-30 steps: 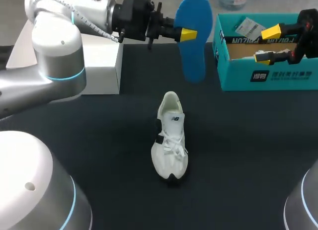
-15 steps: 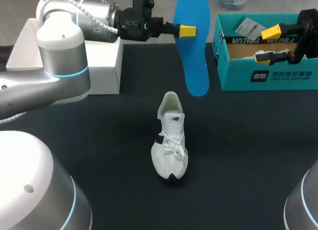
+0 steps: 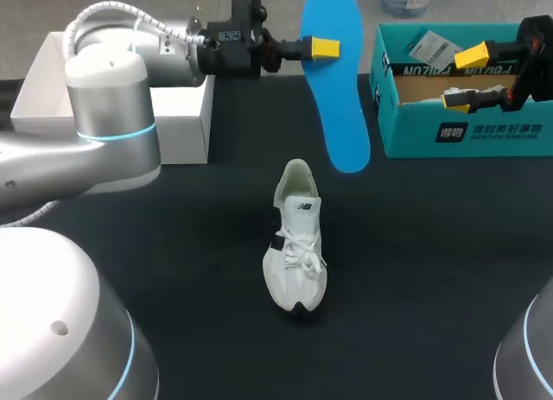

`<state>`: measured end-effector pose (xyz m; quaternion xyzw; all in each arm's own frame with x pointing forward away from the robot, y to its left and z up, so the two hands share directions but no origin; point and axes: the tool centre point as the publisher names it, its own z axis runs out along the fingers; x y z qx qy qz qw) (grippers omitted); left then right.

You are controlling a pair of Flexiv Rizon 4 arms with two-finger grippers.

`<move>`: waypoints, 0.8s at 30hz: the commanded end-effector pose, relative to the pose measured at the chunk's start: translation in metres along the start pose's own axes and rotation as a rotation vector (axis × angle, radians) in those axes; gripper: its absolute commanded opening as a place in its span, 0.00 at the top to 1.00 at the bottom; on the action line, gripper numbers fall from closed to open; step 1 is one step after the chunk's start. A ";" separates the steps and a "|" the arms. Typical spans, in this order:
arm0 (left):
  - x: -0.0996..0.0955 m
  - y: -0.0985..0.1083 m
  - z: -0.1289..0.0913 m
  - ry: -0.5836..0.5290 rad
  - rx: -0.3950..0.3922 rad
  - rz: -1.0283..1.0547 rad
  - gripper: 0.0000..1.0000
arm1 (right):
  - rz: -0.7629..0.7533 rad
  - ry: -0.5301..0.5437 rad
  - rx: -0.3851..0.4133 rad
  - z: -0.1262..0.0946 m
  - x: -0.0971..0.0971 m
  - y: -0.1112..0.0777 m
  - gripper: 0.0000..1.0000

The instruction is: Take the shoe out of the shoebox, open the shoe tongue, remove and reinsert the insole, then place the shoe into the shoebox

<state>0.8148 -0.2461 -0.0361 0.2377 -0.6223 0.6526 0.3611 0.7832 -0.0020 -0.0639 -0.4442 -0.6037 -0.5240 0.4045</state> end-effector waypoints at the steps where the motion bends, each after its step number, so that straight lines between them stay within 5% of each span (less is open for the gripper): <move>1: 0.003 0.004 0.001 -0.037 0.102 -0.422 1.00 | 0.001 -0.003 0.000 0.001 0.000 0.000 0.00; 7: 0.003 0.004 0.001 -0.037 0.102 -0.422 1.00 | 0.001 -0.003 0.000 0.001 0.000 0.000 0.00; 14: -0.007 0.012 0.005 -0.031 0.002 -0.421 1.00 | -0.008 -0.014 0.019 0.001 0.004 0.002 0.00; 24: -0.023 0.005 0.018 -0.032 0.039 -0.488 1.00 | -0.016 -0.077 0.101 0.028 0.018 0.012 0.00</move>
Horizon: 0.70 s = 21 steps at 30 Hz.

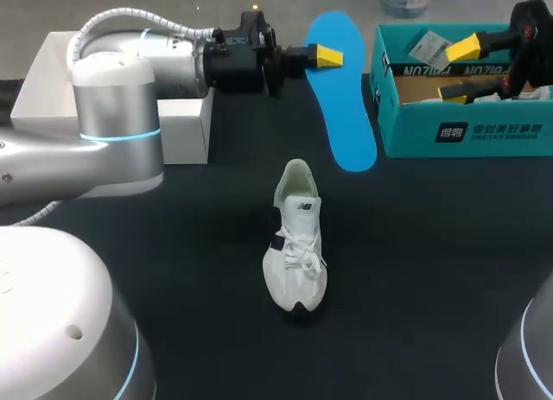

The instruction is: Take the shoe out of the shoebox, open the shoe tongue, remove and reinsert the insole, then place the shoe into the shoebox

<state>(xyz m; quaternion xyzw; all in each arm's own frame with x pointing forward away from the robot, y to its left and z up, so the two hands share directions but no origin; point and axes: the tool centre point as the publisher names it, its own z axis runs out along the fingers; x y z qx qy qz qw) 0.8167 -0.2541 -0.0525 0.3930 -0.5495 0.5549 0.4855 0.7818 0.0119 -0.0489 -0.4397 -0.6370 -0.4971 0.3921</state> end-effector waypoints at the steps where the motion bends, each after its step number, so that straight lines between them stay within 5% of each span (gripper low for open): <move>1: -0.005 -0.008 0.015 0.011 0.021 -0.035 1.00 | 0.008 -0.029 0.058 0.020 0.003 0.010 0.00; 11: -0.004 -0.015 0.045 0.033 0.087 -0.017 1.00 | 0.034 -0.020 0.055 0.050 0.002 0.016 0.02; 15: -0.003 -0.015 0.050 0.048 0.108 -0.011 1.00 | 0.056 -0.036 0.003 0.048 0.000 0.018 0.47; 21: -0.001 -0.018 0.053 0.060 0.136 -0.019 1.00 | 0.081 -0.053 -0.054 0.046 -0.001 0.020 0.55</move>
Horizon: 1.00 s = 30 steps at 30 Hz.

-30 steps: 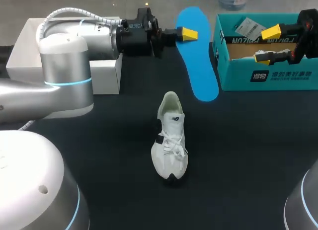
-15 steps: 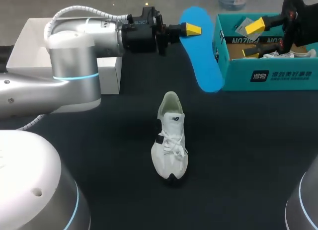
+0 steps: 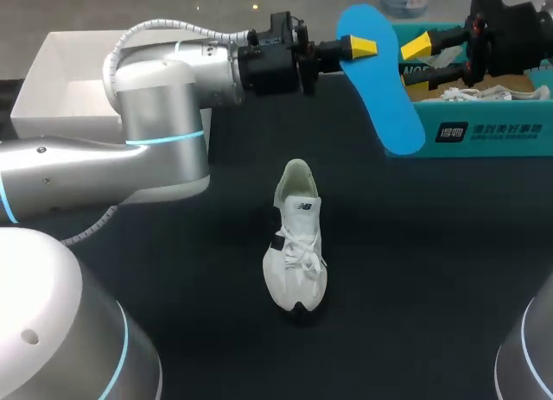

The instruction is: Take the shoe out of the shoebox, open the shoe tongue, remove and reinsert the insole, then place the shoe into the shoebox

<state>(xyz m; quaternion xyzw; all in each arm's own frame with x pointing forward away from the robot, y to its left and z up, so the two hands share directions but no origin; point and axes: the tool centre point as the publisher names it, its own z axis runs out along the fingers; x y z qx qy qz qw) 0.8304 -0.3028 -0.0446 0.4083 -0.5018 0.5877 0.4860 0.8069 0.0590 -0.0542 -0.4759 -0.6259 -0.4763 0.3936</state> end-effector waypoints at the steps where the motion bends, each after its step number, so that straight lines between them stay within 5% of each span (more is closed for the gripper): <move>1: -0.001 0.002 0.006 0.009 0.044 0.002 1.00 | 0.016 -0.006 -0.048 0.000 0.003 -0.009 0.56; 15: -0.004 0.003 0.018 0.015 0.045 -0.006 1.00 | 0.016 0.019 -0.042 0.017 0.003 -0.009 0.55; 22: -0.006 0.003 0.002 -0.051 0.019 0.009 1.00 | 0.042 -0.011 -0.089 -0.001 0.001 -0.019 0.50; 23: -0.007 0.002 -0.001 -0.063 0.021 0.008 1.00 | 0.051 -0.062 -0.068 -0.004 0.001 -0.021 0.48; 24: -0.008 0.001 -0.003 -0.074 0.023 0.005 1.00 | 0.058 -0.104 -0.048 -0.007 0.004 -0.024 0.24; 26: -0.014 -0.001 -0.009 -0.091 0.031 -0.010 1.00 | 0.077 -0.176 -0.018 -0.013 0.007 -0.029 0.00; 30: -0.025 -0.005 -0.015 -0.103 0.027 -0.064 1.00 | 0.103 -0.277 -0.027 -0.028 0.016 -0.036 0.00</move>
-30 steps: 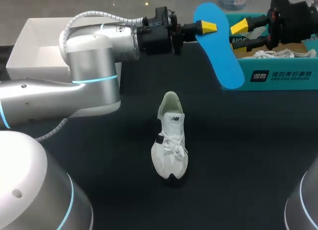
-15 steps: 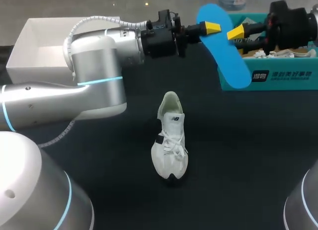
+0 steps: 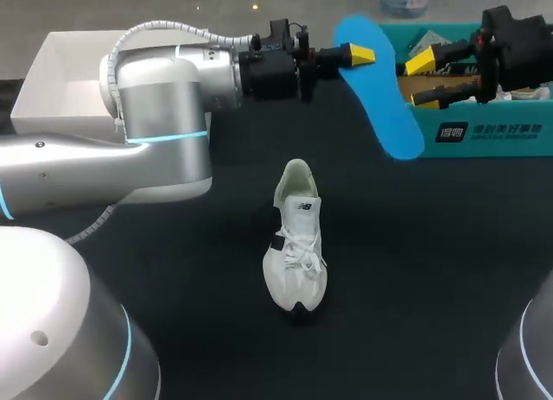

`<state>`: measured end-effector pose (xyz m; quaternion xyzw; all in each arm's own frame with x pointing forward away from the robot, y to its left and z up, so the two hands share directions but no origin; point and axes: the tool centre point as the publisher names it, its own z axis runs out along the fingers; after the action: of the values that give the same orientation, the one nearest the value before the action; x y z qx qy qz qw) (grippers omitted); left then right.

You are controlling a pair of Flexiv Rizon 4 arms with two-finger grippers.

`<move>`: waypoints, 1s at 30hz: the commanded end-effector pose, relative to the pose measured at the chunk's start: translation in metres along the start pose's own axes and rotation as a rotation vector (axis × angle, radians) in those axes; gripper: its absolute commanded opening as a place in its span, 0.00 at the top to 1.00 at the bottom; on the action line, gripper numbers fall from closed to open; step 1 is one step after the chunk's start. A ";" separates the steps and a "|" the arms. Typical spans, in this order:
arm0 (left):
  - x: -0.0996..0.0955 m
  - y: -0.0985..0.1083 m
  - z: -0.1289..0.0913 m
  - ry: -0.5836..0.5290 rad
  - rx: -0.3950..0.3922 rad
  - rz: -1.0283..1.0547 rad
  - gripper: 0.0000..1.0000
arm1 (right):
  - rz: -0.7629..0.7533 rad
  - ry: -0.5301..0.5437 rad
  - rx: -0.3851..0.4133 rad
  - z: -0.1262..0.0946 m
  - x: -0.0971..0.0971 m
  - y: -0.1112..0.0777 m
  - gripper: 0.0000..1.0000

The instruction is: Take the shoe out of the shoebox, open the shoe tongue, remove and reinsert the insole, then place the shoe into the shoebox

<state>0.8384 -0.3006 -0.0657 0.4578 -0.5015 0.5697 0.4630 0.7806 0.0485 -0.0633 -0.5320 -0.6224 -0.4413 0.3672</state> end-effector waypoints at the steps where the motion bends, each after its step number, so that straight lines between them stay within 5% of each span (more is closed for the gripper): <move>1: -0.005 -0.002 -0.009 -0.011 -0.026 -0.028 1.00 | 0.028 -0.194 -0.003 -0.027 0.021 -0.009 0.00; 14: -0.012 0.004 -0.001 -0.023 -0.114 -0.051 1.00 | 0.048 -0.614 0.135 -0.031 0.049 -0.002 0.00; 28: -0.017 0.004 -0.001 -0.043 -0.137 -0.166 1.00 | 0.037 -0.630 0.130 -0.033 0.053 -0.002 0.00; 30: -0.019 0.004 0.000 -0.046 -0.135 -0.175 1.00 | 0.021 -0.721 0.114 -0.028 0.057 0.010 0.00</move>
<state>0.8378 -0.3000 -0.0826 0.4803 -0.5078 0.4811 0.5292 0.7723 0.0342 -0.0041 -0.6282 -0.7221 -0.2150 0.1940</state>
